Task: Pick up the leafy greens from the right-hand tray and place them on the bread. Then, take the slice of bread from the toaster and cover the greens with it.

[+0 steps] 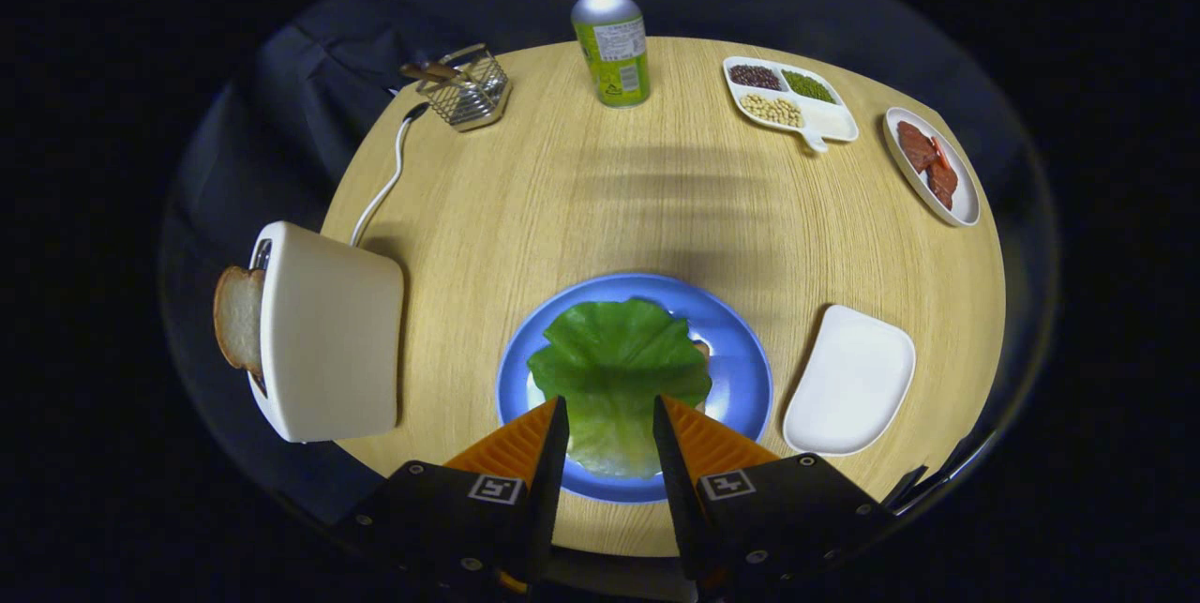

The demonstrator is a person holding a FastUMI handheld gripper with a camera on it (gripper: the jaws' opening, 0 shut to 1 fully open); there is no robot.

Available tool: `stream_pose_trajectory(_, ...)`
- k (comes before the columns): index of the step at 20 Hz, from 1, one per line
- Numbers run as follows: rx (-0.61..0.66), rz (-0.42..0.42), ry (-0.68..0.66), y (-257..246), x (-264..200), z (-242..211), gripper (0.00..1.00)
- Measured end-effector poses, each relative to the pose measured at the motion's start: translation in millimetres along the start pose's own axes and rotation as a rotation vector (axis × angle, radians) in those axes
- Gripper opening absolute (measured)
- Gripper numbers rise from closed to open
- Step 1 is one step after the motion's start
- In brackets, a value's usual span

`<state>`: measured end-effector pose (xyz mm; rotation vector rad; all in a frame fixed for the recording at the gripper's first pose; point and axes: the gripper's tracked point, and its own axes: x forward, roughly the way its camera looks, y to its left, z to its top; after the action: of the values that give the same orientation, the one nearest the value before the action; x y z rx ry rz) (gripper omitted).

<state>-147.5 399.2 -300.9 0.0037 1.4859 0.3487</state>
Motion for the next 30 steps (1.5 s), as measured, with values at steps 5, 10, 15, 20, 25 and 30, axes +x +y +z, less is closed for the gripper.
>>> stream_pose_trajectory(5,-0.024,0.084,-0.09,65,-44,38,0.68)
stream_pose_trajectory(10,-0.046,0.201,-0.132,142,-83,67,0.87)
stream_pose_trajectory(15,-0.076,0.239,-0.102,193,-88,70,0.98)
stream_pose_trajectory(20,-0.122,0.252,-0.051,236,-82,63,0.98)
stream_pose_trajectory(25,-0.155,0.243,-0.004,265,-63,57,0.94)
stream_pose_trajectory(30,-0.163,0.216,0.058,279,-44,47,0.73)
